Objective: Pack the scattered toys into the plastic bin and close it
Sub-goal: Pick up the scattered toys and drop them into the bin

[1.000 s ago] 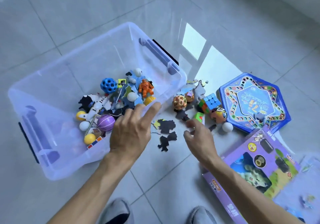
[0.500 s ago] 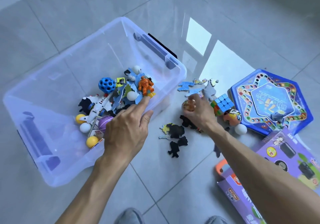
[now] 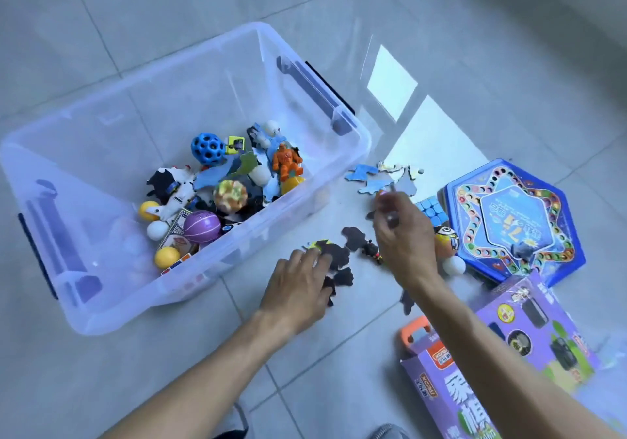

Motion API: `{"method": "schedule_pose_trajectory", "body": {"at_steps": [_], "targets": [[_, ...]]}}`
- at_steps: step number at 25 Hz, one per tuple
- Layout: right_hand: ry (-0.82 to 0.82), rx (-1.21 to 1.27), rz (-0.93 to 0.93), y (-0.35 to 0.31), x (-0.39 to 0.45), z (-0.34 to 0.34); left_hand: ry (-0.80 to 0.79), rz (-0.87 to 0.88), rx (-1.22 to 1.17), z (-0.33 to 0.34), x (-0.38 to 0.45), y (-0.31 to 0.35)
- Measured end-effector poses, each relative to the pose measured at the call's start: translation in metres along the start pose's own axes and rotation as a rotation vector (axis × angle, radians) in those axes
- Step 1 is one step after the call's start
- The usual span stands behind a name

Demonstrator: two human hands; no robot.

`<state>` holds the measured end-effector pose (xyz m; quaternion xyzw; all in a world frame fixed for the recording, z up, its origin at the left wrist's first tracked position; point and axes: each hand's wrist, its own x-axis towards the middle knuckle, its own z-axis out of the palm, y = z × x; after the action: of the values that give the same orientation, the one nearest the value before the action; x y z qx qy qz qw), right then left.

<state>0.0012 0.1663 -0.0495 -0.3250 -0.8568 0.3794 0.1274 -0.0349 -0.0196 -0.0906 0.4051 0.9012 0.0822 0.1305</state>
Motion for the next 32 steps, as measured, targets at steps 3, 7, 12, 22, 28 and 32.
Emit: {"method": "schedule_pose_trajectory", "body": {"at_steps": [3, 7, 12, 22, 28, 32], "targets": [[-0.332, -0.47, -0.116, 0.074, -0.016, 0.021, -0.077, -0.002, 0.095, 0.024, 0.036, -0.01], [-0.323, -0.569, -0.151, 0.08, -0.02, 0.031, -0.078, 0.021, 0.086, 0.031, 0.063, -0.012], [0.225, 0.295, 0.036, -0.033, -0.031, -0.025, -0.041, -0.207, -0.426, 0.012, 0.04, -0.008], [0.299, 0.249, -0.173, -0.078, 0.014, -0.036, 0.904, -0.343, -0.456, -0.255, -0.029, -0.024], [-0.463, -0.439, -0.281, 0.064, -0.049, 0.051, 0.414, -0.014, -0.388, -0.099, -0.016, 0.022], [-0.482, -0.53, -0.286, 0.083, -0.051, 0.058, 0.064, -0.102, -0.049, 0.02, 0.012, -0.001]]}}
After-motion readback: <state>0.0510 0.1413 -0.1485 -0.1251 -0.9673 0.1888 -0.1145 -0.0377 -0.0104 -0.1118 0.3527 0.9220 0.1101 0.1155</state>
